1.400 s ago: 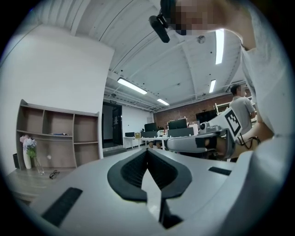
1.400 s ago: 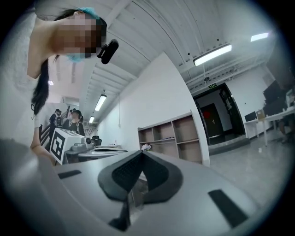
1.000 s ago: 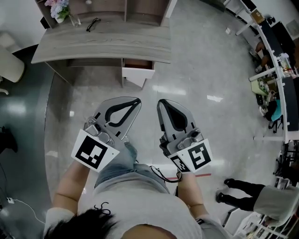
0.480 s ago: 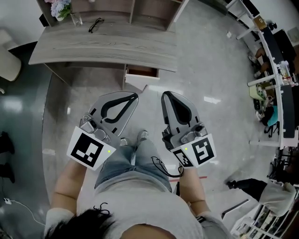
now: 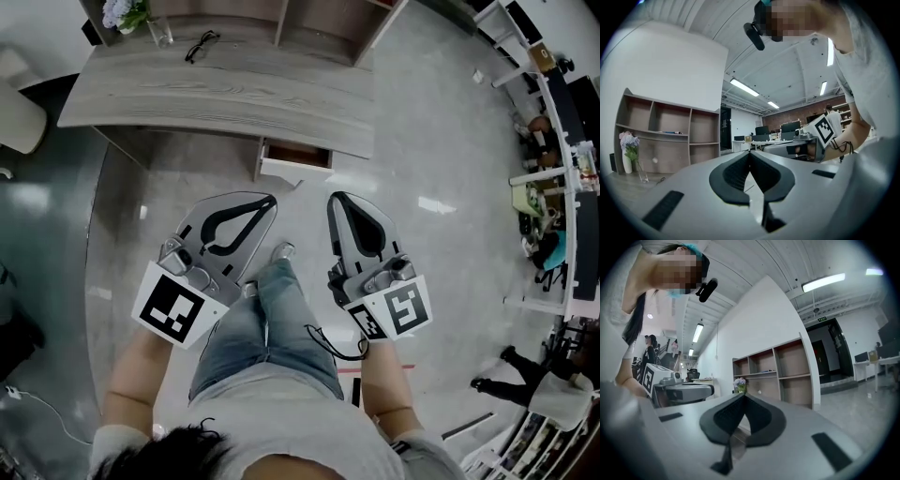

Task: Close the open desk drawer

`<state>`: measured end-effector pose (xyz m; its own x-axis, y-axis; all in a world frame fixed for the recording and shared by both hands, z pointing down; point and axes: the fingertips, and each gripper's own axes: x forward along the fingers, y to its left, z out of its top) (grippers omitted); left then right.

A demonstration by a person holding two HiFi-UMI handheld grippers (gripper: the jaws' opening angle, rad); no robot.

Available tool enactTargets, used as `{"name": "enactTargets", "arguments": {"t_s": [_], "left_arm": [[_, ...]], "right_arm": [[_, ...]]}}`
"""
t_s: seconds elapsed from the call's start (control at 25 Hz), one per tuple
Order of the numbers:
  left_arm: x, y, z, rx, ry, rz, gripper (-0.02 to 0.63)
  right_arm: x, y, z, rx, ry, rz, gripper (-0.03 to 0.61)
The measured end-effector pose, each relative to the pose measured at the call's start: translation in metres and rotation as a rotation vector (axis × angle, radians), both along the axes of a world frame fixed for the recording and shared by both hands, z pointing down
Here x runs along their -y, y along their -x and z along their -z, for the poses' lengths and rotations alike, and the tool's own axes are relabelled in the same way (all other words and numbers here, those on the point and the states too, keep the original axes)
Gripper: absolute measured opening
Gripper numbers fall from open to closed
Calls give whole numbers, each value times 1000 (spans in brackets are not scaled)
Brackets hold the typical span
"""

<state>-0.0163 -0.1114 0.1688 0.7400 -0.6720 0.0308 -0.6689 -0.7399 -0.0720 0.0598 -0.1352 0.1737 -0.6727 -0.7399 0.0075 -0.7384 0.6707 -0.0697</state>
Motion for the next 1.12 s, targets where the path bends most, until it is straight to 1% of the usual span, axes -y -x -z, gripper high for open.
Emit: {"name": "enactTargets", "arguments": {"t_s": [0.08, 0.24, 0.32, 0.44, 0.56, 0.64, 0.72, 0.84, 0.96, 1.12], "left_arm": [[11, -2, -10, -5, 12, -10, 11], [30, -10, -38, 21, 28, -37, 11], [40, -14, -56, 31, 39, -52, 9], [56, -18, -91, 64, 31, -66, 11], [72, -20, -130, 73, 44, -55, 9], [84, -19, -152, 49, 67, -30, 11], [96, -19, -170, 34, 65, -10, 11], [110, -20, -206, 70, 40, -2, 11], [125, -24, -237, 78, 38, 3, 11], [134, -38, -270, 96, 27, -15, 9]], "right_arm": [[12, 0, -15, -4, 9, 0, 8], [34, 0, -48, -13, 22, -7, 8], [43, -3, -65, -10, 28, -13, 8], [56, -7, -98, -12, 39, -24, 8], [66, -14, -132, -17, 46, -31, 8], [74, -18, -151, -10, 45, -30, 8], [80, -22, -169, -3, 45, -31, 8], [91, -26, -201, 1, 47, -32, 8], [103, -27, -227, 7, 38, -28, 8], [112, -32, -258, 9, 45, -18, 8]]}}
